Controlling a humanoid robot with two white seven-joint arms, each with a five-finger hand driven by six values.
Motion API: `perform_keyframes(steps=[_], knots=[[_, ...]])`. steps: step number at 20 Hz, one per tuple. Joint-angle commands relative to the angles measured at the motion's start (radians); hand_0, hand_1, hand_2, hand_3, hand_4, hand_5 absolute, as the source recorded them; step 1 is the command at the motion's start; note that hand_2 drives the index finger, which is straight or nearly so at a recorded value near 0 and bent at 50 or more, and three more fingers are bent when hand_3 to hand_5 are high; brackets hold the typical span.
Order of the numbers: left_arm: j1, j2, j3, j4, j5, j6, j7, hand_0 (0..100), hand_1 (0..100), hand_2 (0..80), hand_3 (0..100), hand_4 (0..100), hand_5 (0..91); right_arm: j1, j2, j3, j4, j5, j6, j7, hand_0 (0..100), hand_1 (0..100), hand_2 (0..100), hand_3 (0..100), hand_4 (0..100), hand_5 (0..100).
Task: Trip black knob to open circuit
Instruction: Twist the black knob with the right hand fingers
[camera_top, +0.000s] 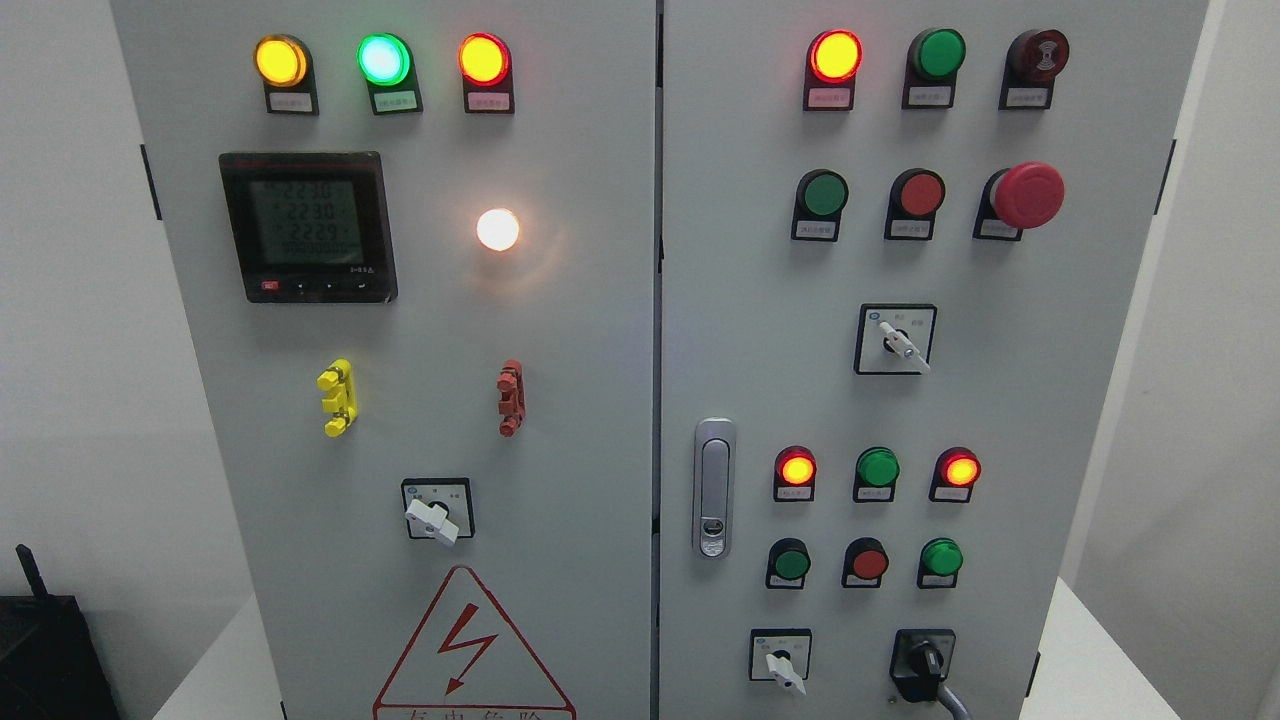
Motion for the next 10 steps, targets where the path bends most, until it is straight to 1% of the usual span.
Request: perform_keyframes(steps=[1,10], knots=[[0.000,0.000,0.000,-0.026,0.000,0.000,0.000,12,39,0.0,0,0,0.0,-0.001,0.002,0.008,-0.002,0.002,0.000,0.015,0,0,1,100,100,100],[0.000,0.000,0.000,-0.026,0.000,0.000,0.000,12,39,0.0,0,0,0.0,-0.003,0.002,0.018,-0.003,0.003,0.000,0.016,0,0,1,100,100,100]])
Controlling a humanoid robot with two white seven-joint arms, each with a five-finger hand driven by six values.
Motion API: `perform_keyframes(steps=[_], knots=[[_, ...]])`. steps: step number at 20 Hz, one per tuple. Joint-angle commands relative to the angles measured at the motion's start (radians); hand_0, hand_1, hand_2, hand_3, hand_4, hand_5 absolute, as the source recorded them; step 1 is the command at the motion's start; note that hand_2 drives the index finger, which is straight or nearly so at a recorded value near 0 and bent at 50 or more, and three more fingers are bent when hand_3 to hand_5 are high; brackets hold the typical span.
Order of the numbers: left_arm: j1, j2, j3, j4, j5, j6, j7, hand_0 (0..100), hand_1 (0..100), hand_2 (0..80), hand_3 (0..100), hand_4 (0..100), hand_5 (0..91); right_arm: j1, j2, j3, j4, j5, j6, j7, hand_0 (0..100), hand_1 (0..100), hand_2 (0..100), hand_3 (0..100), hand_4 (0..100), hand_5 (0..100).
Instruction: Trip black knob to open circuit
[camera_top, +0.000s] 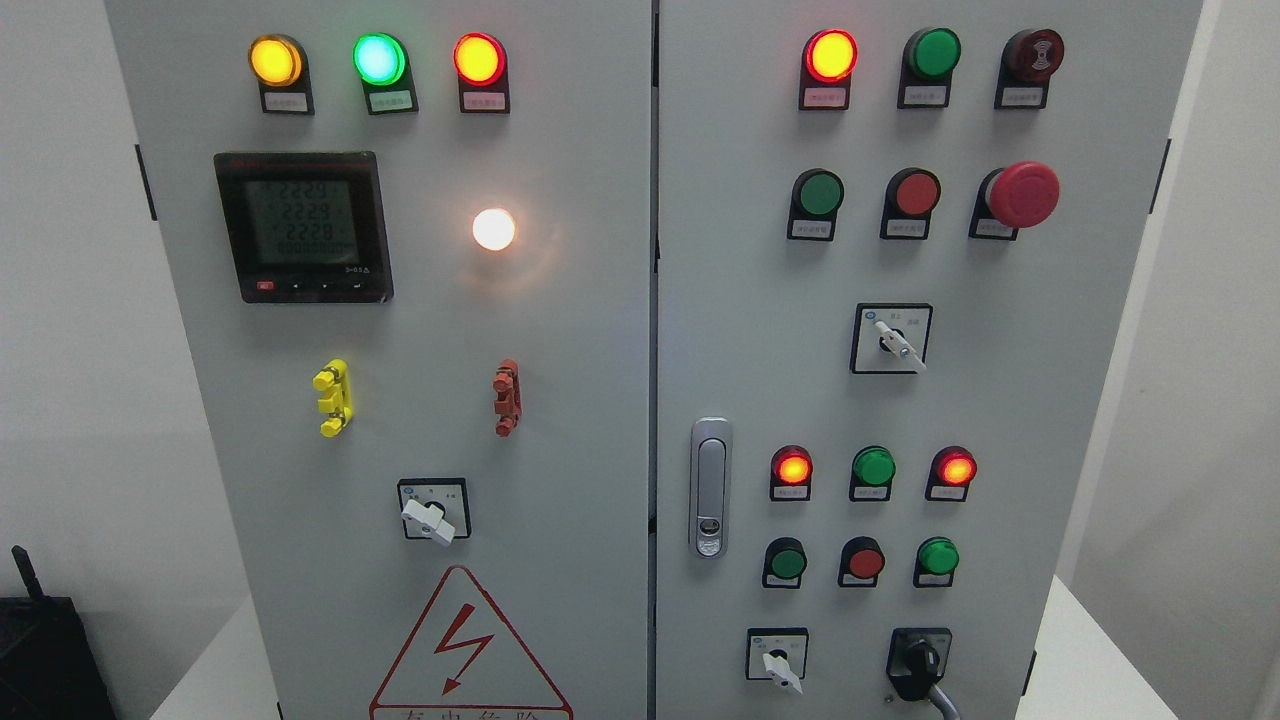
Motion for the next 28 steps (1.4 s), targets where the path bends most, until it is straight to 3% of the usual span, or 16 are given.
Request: perform_keyframes(steps=[1,28], knots=[[0.000,0.000,0.000,-0.026,0.000,0.000,0.000,12,39,0.0,0,0,0.0,-0.002,0.001,-0.003,-0.004,0.001,-0.003,0.006,0,0,1,100,100,100],[0.000,0.000,0.000,-0.026,0.000,0.000,0.000,12,39,0.0,0,0,0.0,-0.003,0.006,-0.003,-0.015,0.000,-0.003,0.006,0,0,1,100,100,100]])
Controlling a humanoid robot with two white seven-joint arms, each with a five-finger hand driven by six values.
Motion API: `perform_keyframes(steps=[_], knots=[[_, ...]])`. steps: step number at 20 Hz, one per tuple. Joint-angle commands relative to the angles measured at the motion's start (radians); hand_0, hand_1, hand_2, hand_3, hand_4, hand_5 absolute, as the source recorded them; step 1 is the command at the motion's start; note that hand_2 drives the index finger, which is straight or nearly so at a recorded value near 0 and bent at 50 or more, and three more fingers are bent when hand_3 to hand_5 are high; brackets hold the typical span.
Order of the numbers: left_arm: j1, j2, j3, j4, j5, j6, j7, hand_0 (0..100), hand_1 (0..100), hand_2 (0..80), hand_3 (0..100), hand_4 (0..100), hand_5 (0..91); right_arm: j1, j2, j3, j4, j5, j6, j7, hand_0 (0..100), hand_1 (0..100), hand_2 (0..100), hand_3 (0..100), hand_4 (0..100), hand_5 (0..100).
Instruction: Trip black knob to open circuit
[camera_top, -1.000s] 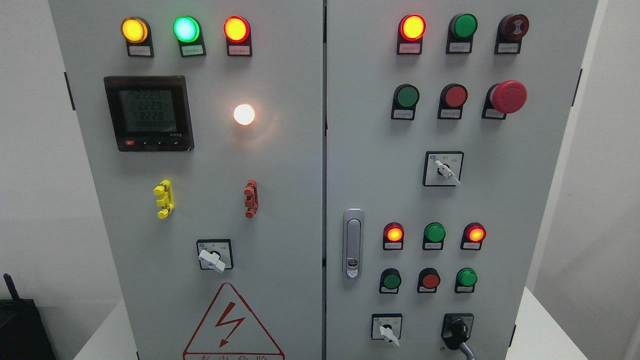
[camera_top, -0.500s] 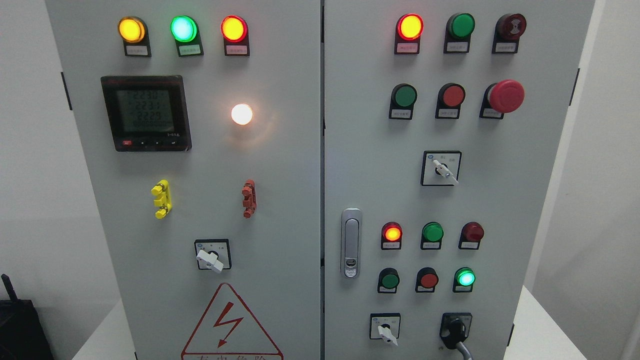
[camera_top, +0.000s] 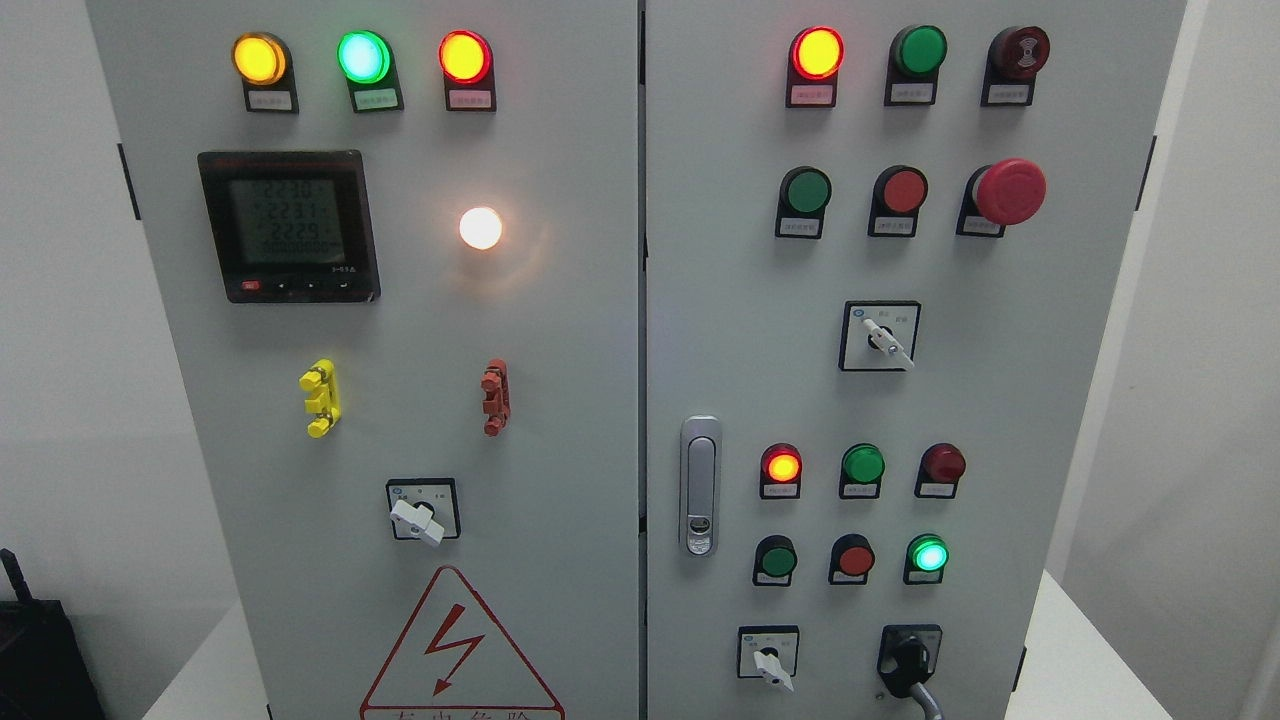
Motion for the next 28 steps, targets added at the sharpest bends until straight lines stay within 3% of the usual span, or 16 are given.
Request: perform_keyframes(steps=[1,28], knots=[[0.000,0.000,0.000,-0.026,0.000,0.000,0.000,12,39,0.0,0,0,0.0,0.000,0.001,-0.031,-0.008,-0.001,-0.002,0.002,0,0,1,100,100,100],[0.000,0.000,0.000,-0.026,0.000,0.000,0.000,12,39,0.0,0,0,0.0,0.005,0.001,-0.027,-0.011,-0.004,-0.005,0.004,0,0,2,100,100,100]])
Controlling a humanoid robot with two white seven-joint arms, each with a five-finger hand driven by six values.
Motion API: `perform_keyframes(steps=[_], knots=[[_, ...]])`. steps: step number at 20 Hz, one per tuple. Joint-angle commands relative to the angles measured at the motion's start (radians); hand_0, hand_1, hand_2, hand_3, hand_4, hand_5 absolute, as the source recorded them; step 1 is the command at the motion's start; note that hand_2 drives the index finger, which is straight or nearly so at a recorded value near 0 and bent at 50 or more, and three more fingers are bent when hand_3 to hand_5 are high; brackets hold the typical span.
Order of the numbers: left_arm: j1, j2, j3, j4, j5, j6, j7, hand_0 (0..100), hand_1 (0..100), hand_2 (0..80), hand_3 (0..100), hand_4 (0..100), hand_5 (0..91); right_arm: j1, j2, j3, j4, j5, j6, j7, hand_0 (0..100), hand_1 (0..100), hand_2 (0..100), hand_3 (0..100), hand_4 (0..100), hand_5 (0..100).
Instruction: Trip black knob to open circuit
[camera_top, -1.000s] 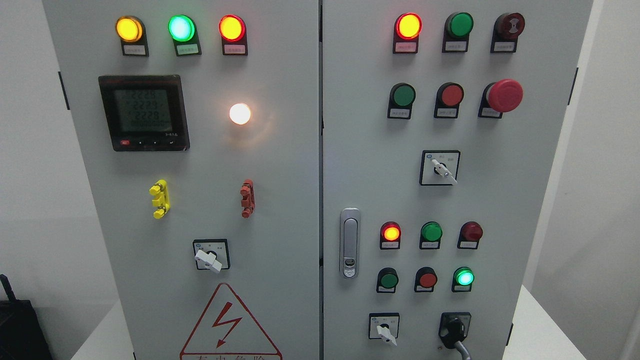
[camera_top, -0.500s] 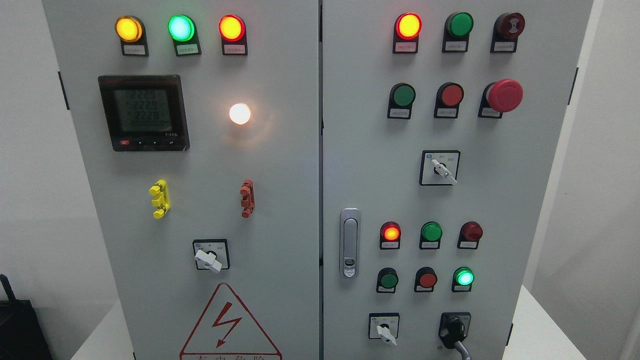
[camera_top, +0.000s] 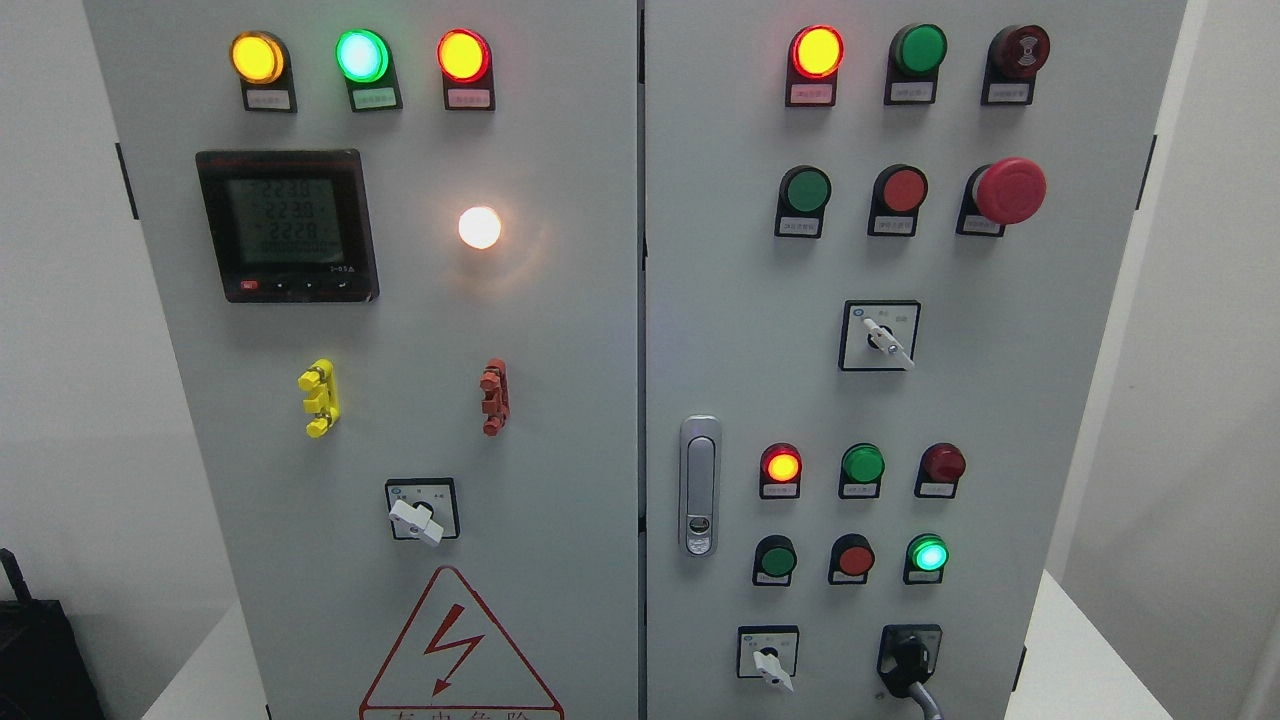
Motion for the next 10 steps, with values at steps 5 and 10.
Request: perform_keyframes(steps=[5,10], knots=[[0.000,0.000,0.000,-0.026,0.000,0.000,0.000,12,39,0.0,0,0,0.0,0.001,0.000,-0.032,-0.002,0.000,-0.004,0.004,0,0,2,100,100,100],[0.000,0.000,0.001,-0.026,0.000,0.000,0.000,12,39,0.0,0,0,0.0,0.001,0.000,-0.032,0.000,0.000,-0.002,0.004,0,0,2,100,100,100]])
